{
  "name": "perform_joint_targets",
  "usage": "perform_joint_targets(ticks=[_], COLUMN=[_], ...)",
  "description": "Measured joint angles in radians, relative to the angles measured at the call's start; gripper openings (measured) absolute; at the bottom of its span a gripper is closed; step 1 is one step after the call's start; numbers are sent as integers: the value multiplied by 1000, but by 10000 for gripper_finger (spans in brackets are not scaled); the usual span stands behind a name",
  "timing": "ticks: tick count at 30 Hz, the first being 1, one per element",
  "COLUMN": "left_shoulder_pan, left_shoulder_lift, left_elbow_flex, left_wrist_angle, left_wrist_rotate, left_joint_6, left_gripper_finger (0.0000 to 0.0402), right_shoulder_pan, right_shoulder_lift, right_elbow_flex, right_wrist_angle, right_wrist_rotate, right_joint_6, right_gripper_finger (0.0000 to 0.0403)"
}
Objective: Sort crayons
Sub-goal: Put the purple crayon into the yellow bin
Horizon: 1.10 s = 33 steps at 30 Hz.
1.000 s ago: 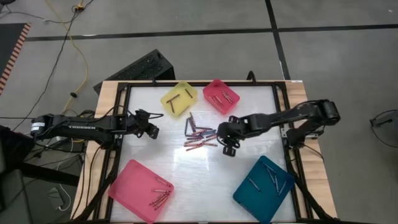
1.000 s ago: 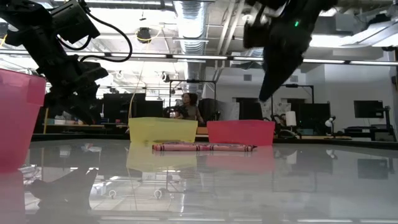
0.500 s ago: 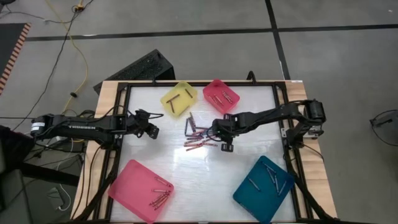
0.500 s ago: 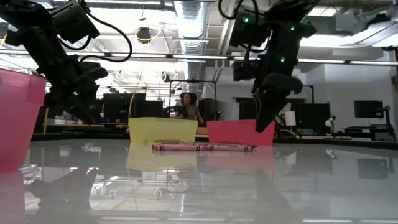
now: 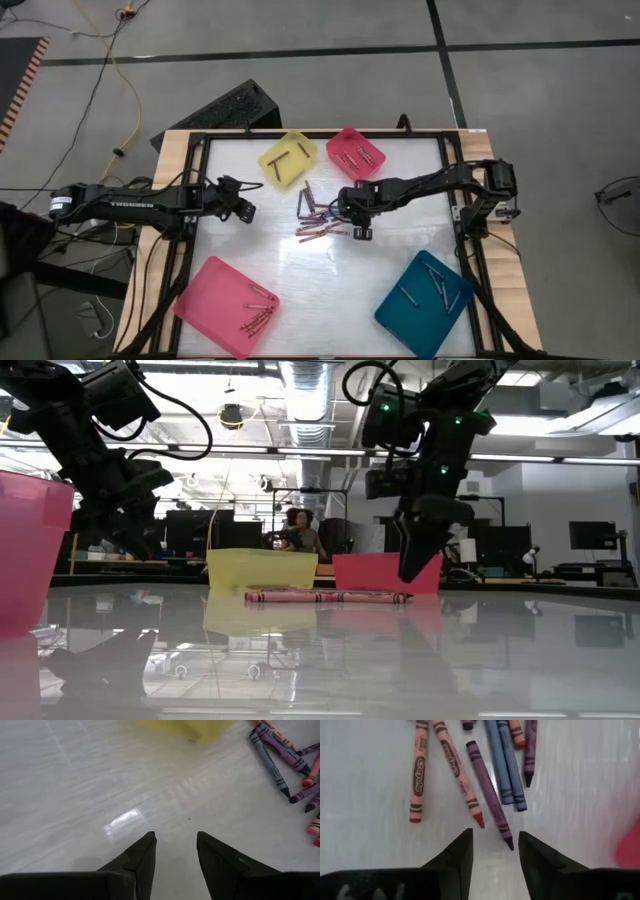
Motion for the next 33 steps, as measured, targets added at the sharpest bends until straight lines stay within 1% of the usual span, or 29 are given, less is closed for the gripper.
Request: perform_joint_targets(ticks=[7,17,30,33], left_shoulder_pan=[0,0,0,0], left_shoulder_lift=[0,0,0,0], left_elbow_flex=[0,0,0,0], left_wrist_angle=[0,0,0,0], left_wrist_rotate=[-9,-17,-18,-18], left_joint_6=[0,1,1,1], left_gripper_finger=[133,133,133,133], right_shoulder_pan=[-21,-35,-41,-41], right_shoulder_lift=[0,0,0,31], right_elbow_flex=[0,0,0,0], right_wrist_angle=[-2,-3,1,13], right_wrist_rotate=[0,0,-1,-2], right_joint_6=[-64,-121,-152,-159], right_gripper_finger=[144,143,143,143])
